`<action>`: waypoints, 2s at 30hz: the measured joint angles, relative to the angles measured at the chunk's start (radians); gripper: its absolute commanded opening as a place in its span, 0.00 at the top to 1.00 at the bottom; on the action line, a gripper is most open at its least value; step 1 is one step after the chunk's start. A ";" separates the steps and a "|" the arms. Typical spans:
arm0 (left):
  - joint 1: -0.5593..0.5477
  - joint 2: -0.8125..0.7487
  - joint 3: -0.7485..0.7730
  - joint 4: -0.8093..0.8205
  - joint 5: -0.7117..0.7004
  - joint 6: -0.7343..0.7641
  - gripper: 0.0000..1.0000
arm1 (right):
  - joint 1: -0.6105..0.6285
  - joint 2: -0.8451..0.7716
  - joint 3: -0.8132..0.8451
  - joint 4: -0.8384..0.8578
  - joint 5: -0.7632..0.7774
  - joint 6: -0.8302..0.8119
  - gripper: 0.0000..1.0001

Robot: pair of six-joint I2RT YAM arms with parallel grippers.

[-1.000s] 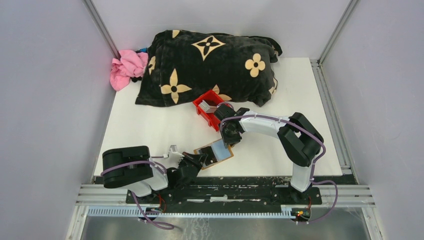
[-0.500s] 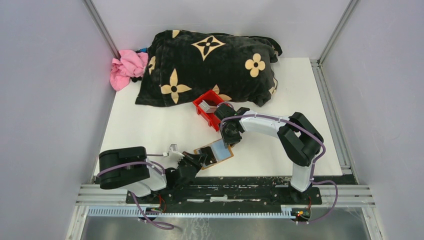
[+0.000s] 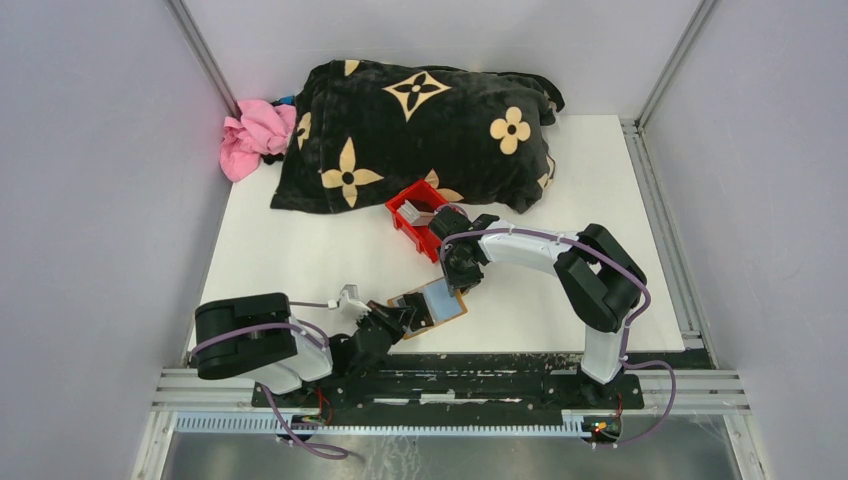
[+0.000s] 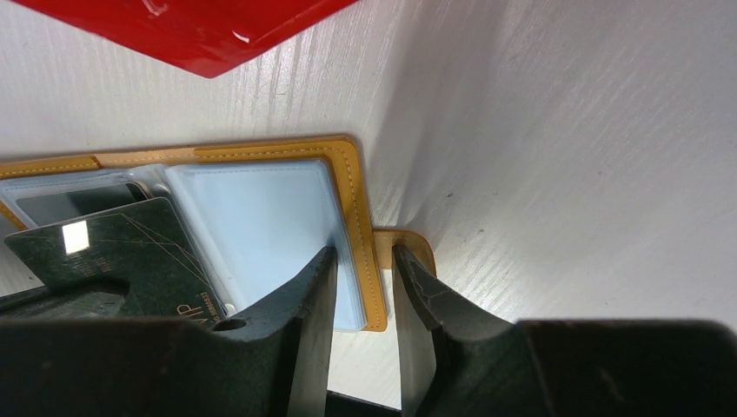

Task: Put the credit cards into the card holder
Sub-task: Insert the credit card into the card holder.

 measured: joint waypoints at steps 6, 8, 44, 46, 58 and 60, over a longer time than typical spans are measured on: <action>0.017 -0.003 0.000 0.015 0.014 0.033 0.97 | 0.000 0.000 0.000 0.000 0.000 0.000 0.64; 0.021 -0.011 0.000 0.016 0.013 0.036 0.97 | 0.000 0.000 0.000 0.000 0.000 0.000 0.64; 0.090 0.121 0.016 0.165 0.105 0.039 0.97 | -0.013 0.005 0.003 -0.003 -0.024 -0.003 0.64; 0.090 0.122 0.016 0.168 0.110 0.039 0.97 | -0.013 0.005 0.003 -0.003 -0.025 -0.003 0.64; 0.092 0.117 0.040 0.117 0.111 0.039 0.97 | -0.016 0.006 0.003 -0.002 -0.029 -0.003 0.64; 0.095 0.113 0.050 0.098 0.111 0.038 0.97 | -0.016 0.006 0.003 -0.002 -0.030 -0.003 0.64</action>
